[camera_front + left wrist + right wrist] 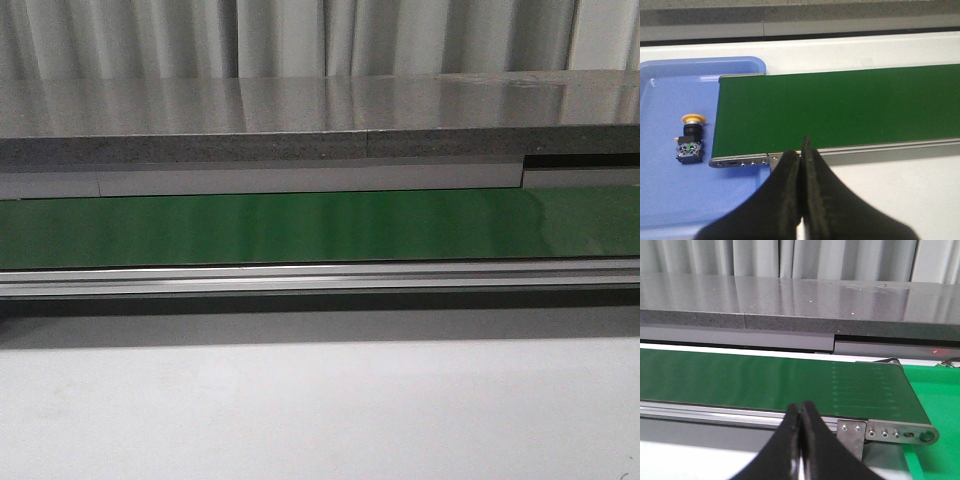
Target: Move button from left to right
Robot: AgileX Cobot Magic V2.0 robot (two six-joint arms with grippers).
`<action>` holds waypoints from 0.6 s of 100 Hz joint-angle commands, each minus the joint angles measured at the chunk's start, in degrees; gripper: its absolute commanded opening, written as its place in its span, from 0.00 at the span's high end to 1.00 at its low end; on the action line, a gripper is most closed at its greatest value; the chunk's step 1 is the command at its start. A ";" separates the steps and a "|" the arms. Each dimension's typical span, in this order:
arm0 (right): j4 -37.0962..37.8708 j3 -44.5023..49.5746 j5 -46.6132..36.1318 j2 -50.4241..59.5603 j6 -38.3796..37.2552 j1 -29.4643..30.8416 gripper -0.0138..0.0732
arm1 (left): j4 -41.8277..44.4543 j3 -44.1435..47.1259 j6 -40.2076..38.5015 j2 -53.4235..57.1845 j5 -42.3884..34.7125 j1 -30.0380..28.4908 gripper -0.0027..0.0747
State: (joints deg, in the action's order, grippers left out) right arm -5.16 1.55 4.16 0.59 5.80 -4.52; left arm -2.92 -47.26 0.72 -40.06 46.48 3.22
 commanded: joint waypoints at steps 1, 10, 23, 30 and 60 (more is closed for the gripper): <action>0.48 -0.83 -4.69 1.23 0.08 0.09 0.92 | -0.84 -2.09 -0.40 -1.58 -1.84 0.61 0.99; 0.48 -0.83 -4.69 1.23 0.08 0.09 0.92 | -0.84 -2.09 -0.40 -2.83 -1.59 0.61 0.99; 0.48 -0.83 -4.69 1.23 0.08 0.09 0.92 | -0.84 -2.09 -0.40 -3.55 -1.49 0.61 0.99; 0.48 -0.83 -4.69 1.23 0.08 0.09 0.92 | -0.84 -2.09 -0.40 -3.55 -1.49 0.61 0.99; 0.48 -0.83 -4.69 1.23 0.08 0.09 0.92 | -0.84 -2.09 -0.40 -3.55 -1.48 0.61 0.87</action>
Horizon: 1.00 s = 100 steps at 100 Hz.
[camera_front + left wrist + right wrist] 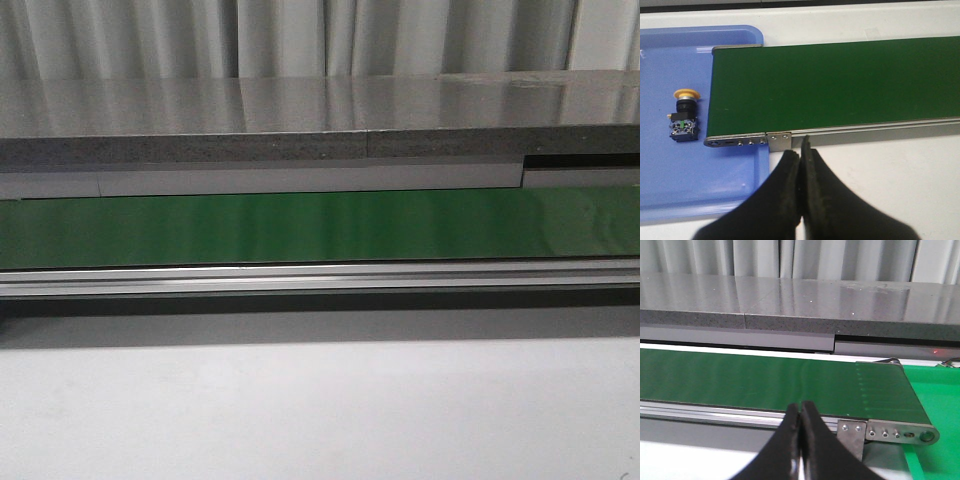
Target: Move button from left to right
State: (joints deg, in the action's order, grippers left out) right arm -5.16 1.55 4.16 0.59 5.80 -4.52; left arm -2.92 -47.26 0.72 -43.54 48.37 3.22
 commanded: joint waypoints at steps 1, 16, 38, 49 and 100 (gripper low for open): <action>0.48 -0.83 -4.69 1.23 0.08 0.09 0.92 | -0.84 -2.09 -0.40 -0.07 -3.37 0.61 0.86; 0.48 -0.83 -4.69 1.23 0.08 0.09 0.92 | -0.84 -2.09 -0.40 -0.07 -3.37 0.61 0.44; 0.48 -0.83 -4.69 1.23 0.08 0.09 0.92 | -0.84 -2.09 -0.40 -0.07 -3.50 0.61 0.14; 0.48 -0.83 -4.69 1.23 0.08 0.09 0.92 | -0.84 -2.09 -0.40 -0.07 -4.93 0.61 0.14; 0.48 -0.83 -4.69 1.23 0.08 0.09 0.92 | 0.98 -14.00 -0.40 -20.43 -9.56 -12.31 0.14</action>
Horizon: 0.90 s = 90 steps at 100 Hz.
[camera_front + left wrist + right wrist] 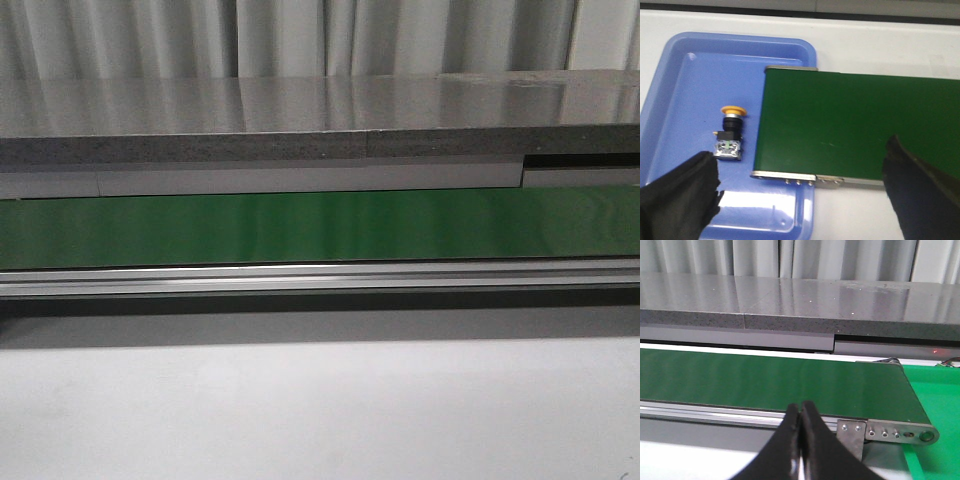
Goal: Move button from left to right
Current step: 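Grasp the yellow-capped black button with the left gripper and lift it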
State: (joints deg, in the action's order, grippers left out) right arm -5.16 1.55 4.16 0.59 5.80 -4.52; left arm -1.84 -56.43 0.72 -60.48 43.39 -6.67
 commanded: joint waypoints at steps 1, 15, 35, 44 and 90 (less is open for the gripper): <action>0.48 -0.83 -4.69 1.23 0.08 0.09 0.92 | -0.10 -5.12 -0.40 -4.34 -4.57 -2.64 0.14; 0.48 -0.83 -4.69 1.23 0.08 0.09 0.92 | -0.33 -10.29 1.56 -12.70 -4.35 -6.41 0.14; 0.48 -0.83 -4.69 1.23 0.08 0.09 0.92 | -0.33 -16.31 3.12 -23.43 -3.34 -10.27 0.14; 0.48 -0.83 -4.69 1.23 0.08 0.09 0.92 | -0.33 -17.67 3.22 -26.91 -3.24 -11.64 0.14; 0.48 -0.83 -4.69 1.23 0.08 0.09 0.92 | -1.47 -18.24 3.22 -39.03 -4.02 -15.04 0.14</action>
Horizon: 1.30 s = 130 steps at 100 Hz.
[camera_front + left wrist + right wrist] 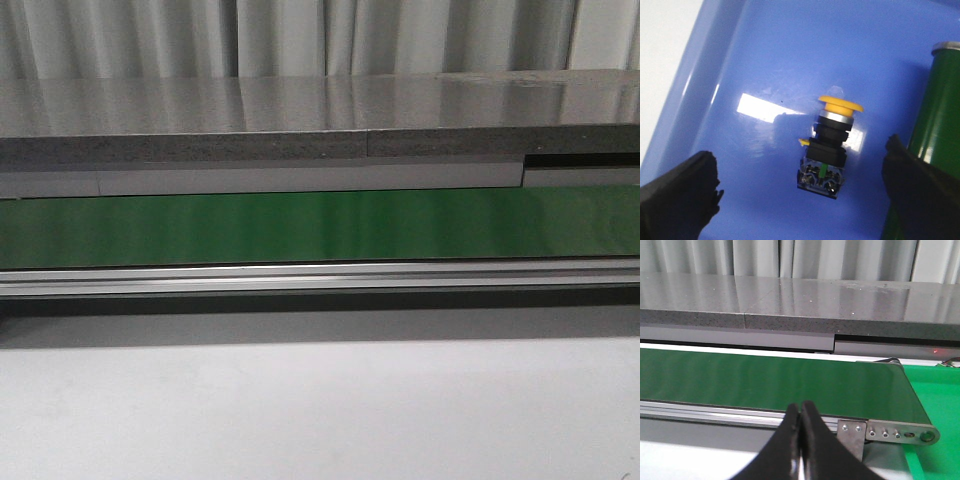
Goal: Move button from left to right
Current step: 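Grasp the yellow-capped black button with the left gripper and lift it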
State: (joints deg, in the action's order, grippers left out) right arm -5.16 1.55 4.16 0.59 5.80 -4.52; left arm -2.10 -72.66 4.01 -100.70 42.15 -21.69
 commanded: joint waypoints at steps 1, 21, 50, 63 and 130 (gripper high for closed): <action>0.48 -0.83 -4.69 1.23 0.08 0.09 0.92 | -1.19 -2.01 -0.08 1.02 -2.77 -0.02 0.14; 0.48 -0.83 -4.69 1.23 0.08 0.09 0.92 | -1.70 -2.01 -0.08 -1.83 -3.06 -0.02 0.14; 0.48 -0.83 -4.69 1.23 0.08 0.09 0.92 | -1.72 -2.01 -0.08 -4.93 -4.15 -0.02 0.14; 0.48 -0.83 -4.69 1.23 0.08 0.09 0.92 | -1.72 -2.01 -0.08 -6.10 -4.85 -0.02 0.14; 0.48 -0.83 -4.69 1.23 0.08 0.09 0.92 | -2.98 -2.01 -0.08 -12.27 -4.42 -0.02 0.20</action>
State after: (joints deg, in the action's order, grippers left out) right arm -5.16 1.55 4.16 0.59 5.80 -4.52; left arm -3.96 -73.50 4.05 -115.00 38.15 -21.83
